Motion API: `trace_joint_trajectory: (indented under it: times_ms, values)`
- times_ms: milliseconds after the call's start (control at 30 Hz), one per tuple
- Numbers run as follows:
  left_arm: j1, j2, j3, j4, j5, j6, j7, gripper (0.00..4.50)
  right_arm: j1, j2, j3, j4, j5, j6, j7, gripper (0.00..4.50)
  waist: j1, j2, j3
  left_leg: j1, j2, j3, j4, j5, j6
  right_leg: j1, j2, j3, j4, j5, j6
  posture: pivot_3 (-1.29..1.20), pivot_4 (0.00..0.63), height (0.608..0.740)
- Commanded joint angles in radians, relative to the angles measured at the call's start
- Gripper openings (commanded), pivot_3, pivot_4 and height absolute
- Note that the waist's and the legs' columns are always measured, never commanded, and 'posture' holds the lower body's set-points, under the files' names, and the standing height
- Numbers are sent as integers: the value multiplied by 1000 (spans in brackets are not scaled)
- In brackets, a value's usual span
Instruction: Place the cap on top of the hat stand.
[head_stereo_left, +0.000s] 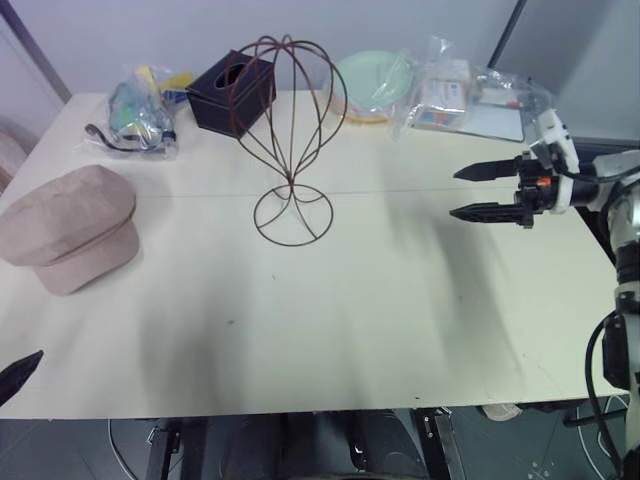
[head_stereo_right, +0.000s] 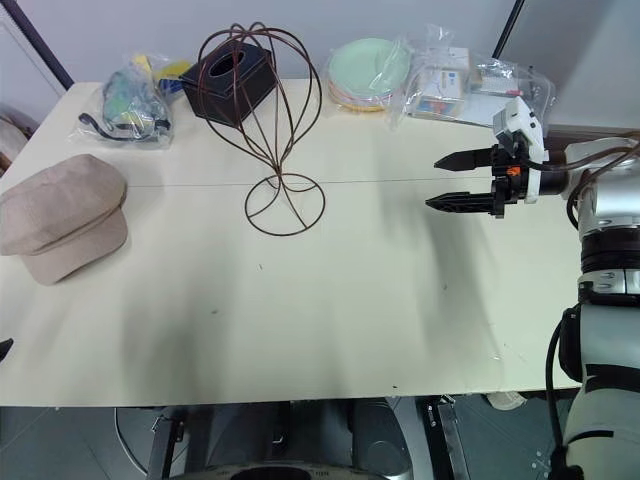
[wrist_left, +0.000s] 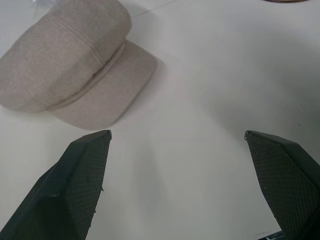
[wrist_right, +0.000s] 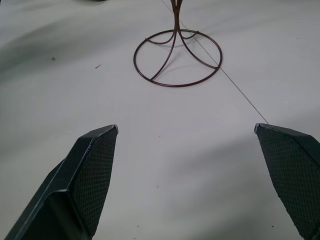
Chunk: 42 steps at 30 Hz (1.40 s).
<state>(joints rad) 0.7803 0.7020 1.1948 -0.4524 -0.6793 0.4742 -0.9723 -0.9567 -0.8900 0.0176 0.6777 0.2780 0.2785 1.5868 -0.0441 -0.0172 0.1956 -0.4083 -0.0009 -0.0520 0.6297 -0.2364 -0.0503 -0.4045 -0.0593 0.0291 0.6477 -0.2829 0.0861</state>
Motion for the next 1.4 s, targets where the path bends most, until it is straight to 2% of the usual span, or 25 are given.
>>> trace_joint_trajectory:
  times_ms: [33,267,433,500,600,667,767,900,1000,1100,1400]
  values:
    - [-8,17,36,-6,-6,2,16,4500,-35,-7,-22,-7,4,-7,8,4491,0,0,0,0,0,0,0,0,0,0,0,0,0,0,0,0,150,740]
    - [-41,34,29,0,-23,31,44,4500,-43,-9,-22,-8,4,16,3,4491,0,0,0,0,0,0,0,0,0,0,0,0,0,0,0,0,150,740]
    - [-69,45,-36,-56,96,-55,79,4500,-53,-4,-25,-25,15,57,3,4491,0,0,0,0,0,0,0,0,0,0,0,0,1,0,0,0,150,740]
    - [-76,52,-94,-104,177,-99,100,4500,-38,-3,-24,-83,31,72,15,4491,1,0,0,0,-1,0,0,0,0,1,0,0,1,0,0,0,150,740]
    - [-75,62,-257,-167,420,-211,180,4500,6,-6,-51,-287,142,230,25,4491,2,1,0,0,-1,0,0,0,0,1,0,0,1,0,0,0,150,740]
    - [-121,61,-386,-159,623,-252,318,4500,51,-13,-81,-459,240,358,8,4491,3,1,0,0,-1,0,0,0,0,0,0,1,1,1,1,0,150,740]
    - [-214,58,-541,-100,908,-268,529,4500,104,-10,-133,-666,371,509,-56,4491,9,1,-1,0,-1,-2,0,0,0,0,1,0,3,2,4,0,150,740]
    - [-304,50,-684,-17,1077,-260,630,4500,131,0,-193,-815,501,635,-151,4491,8,1,-1,0,-1,-2,1,0,0,1,1,0,3,3,4,0,150,740]
    - [-417,40,-803,97,1147,-288,701,4500,135,7,-228,-887,578,689,-217,4491,11,1,-1,0,-1,-2,1,0,0,1,1,0,4,3,4,0,150,740]
    - [-495,40,-869,197,1215,-279,760,4500,135,9,-241,-919,617,704,-265,4491,20,1,-2,0,-1,-3,1,0,0,1,1,-1,4,3,5,0,150,740]
    - [-768,43,-993,540,1229,-320,873,4500,127,-2,-255,-947,690,713,-372,4491,35,1,-2,0,-1,-4,2,0,1,0,-2,-2,6,4,7,0,150,740]
